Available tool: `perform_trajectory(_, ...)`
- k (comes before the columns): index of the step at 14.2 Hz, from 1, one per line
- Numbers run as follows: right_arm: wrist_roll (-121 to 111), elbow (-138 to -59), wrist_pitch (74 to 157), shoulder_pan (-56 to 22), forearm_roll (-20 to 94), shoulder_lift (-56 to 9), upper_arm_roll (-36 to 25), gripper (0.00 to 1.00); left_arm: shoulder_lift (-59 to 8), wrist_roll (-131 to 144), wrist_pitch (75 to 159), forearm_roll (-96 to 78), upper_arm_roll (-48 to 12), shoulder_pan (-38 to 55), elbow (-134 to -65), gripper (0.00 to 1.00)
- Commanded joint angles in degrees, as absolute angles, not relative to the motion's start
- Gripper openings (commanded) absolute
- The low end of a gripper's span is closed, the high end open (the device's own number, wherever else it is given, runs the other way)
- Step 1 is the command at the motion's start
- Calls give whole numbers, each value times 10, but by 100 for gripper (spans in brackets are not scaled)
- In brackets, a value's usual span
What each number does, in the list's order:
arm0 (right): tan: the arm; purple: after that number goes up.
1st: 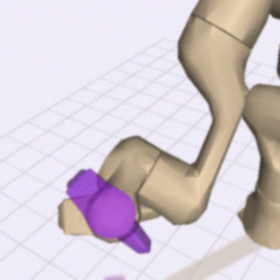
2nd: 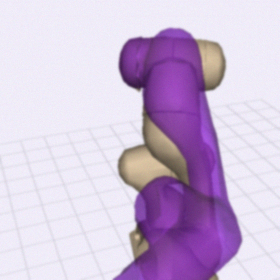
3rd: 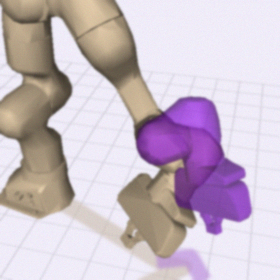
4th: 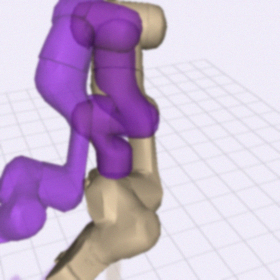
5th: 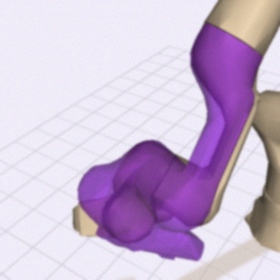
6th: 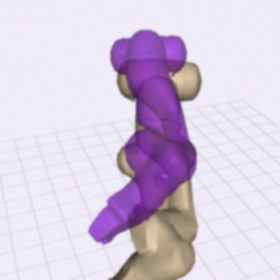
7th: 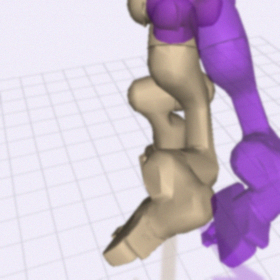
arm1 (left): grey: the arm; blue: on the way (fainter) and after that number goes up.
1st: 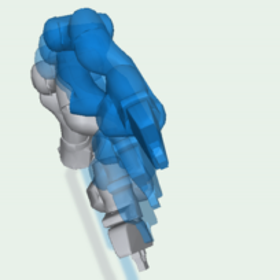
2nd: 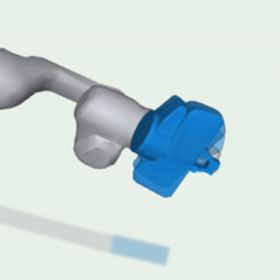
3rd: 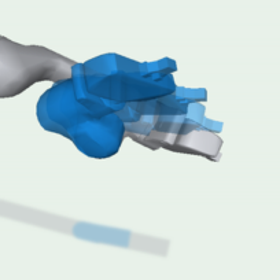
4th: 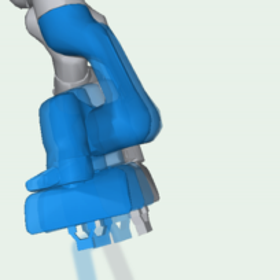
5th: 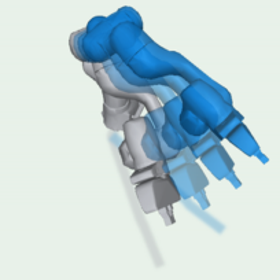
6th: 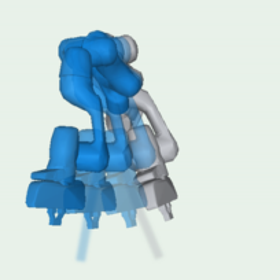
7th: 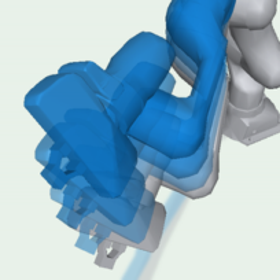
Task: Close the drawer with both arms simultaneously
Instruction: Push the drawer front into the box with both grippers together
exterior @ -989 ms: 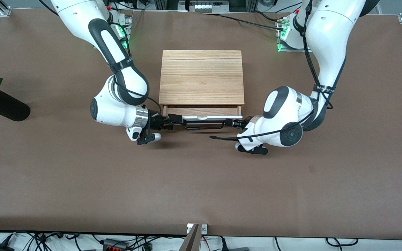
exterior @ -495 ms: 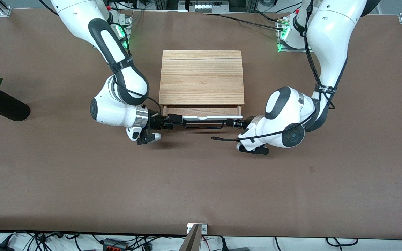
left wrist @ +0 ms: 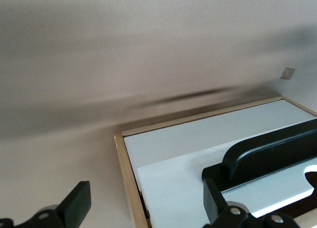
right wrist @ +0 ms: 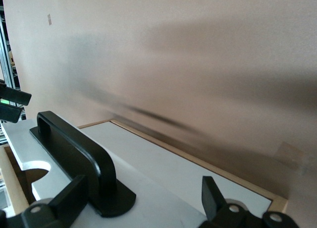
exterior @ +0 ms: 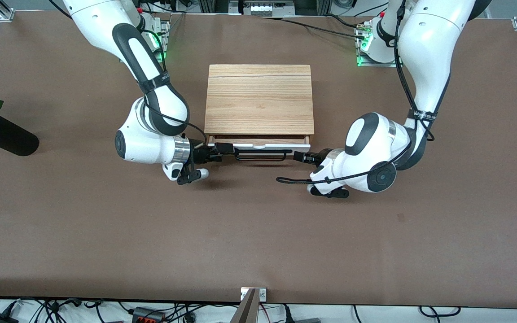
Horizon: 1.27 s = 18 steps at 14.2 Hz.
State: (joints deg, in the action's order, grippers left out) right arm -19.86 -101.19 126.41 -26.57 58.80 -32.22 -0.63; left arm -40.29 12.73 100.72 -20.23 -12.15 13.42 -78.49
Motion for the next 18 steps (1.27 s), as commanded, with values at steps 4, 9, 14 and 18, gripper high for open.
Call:
perform_trajectory(4, -226, -1092, 1251, -288, 519, -332, -26, 100, -396, 127, 961, -214, -123, 131, -792, 100)
perform_trajectory(9, -226, -1102, 1248, -289, 519, -332, -26, 100, -398, 127, 955, -214, -122, 137, -795, 100)
perform_trajectory(14, -226, -1109, 1237, -293, 519, -332, -26, 100, -400, 123, 954, -214, -122, 136, -807, 100)
perform_trajectory(18, -225, -1115, 1220, -292, 519, -332, -26, 100, -402, 122, 950, -214, -122, 136, -812, 100)
